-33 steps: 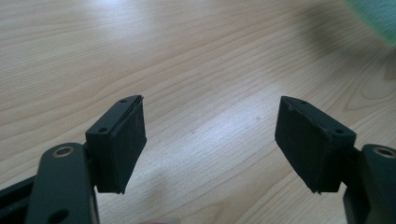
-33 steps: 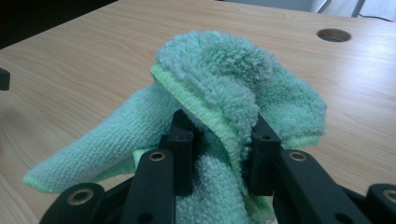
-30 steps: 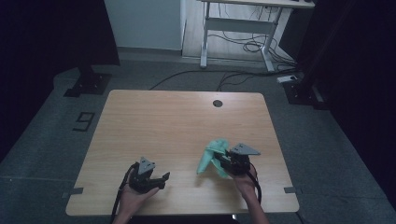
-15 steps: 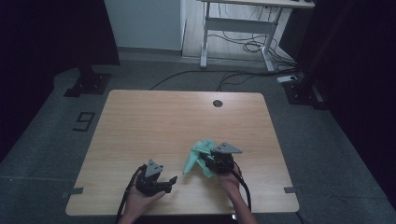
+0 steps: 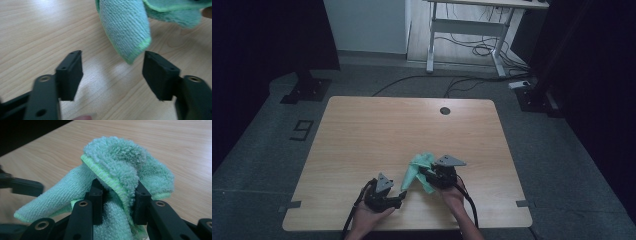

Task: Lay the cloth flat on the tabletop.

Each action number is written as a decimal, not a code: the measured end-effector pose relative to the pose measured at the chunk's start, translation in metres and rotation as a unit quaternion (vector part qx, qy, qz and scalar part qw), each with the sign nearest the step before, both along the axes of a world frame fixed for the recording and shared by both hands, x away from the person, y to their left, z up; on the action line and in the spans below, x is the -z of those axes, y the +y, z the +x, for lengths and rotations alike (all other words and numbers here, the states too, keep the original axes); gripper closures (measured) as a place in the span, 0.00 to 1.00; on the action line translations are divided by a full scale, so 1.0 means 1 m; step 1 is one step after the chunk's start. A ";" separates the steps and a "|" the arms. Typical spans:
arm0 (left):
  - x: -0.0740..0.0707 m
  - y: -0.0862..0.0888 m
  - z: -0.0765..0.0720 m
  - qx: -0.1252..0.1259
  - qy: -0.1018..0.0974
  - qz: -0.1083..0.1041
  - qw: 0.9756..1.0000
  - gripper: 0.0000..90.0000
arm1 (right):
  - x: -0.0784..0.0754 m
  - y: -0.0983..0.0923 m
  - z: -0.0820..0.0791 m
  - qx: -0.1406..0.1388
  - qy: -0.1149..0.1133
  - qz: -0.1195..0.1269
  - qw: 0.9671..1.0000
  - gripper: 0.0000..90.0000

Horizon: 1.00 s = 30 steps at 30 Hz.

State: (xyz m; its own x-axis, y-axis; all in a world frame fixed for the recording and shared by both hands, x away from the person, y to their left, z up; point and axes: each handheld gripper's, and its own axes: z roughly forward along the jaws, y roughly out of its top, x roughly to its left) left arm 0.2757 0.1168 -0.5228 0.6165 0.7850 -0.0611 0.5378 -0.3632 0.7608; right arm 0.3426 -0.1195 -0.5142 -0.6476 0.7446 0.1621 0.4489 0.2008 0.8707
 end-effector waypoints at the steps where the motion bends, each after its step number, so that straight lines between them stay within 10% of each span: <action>1: 0.000 0.000 0.000 -0.002 -0.003 0.000 1.000 0.45 | -0.001 0.001 -0.001 -0.005 0.001 0.004 1.000 0.75; 12: -0.005 0.008 -0.005 0.013 -0.032 0.014 0.999 0.94 | -0.003 0.011 -0.008 -0.044 -0.009 0.003 0.999 0.73; 30: -0.004 0.025 -0.001 0.010 -0.018 0.009 1.000 0.99 | 0.004 0.004 -0.003 -0.048 0.005 -0.012 0.999 0.44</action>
State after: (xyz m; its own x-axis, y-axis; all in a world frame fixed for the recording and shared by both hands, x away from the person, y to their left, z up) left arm 0.2747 0.1416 -0.5186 0.6330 0.7738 -0.0258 0.5037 -0.3862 0.7728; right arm 0.3393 -0.1153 -0.5180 -0.7143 0.6832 0.1516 0.4356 0.2646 0.8604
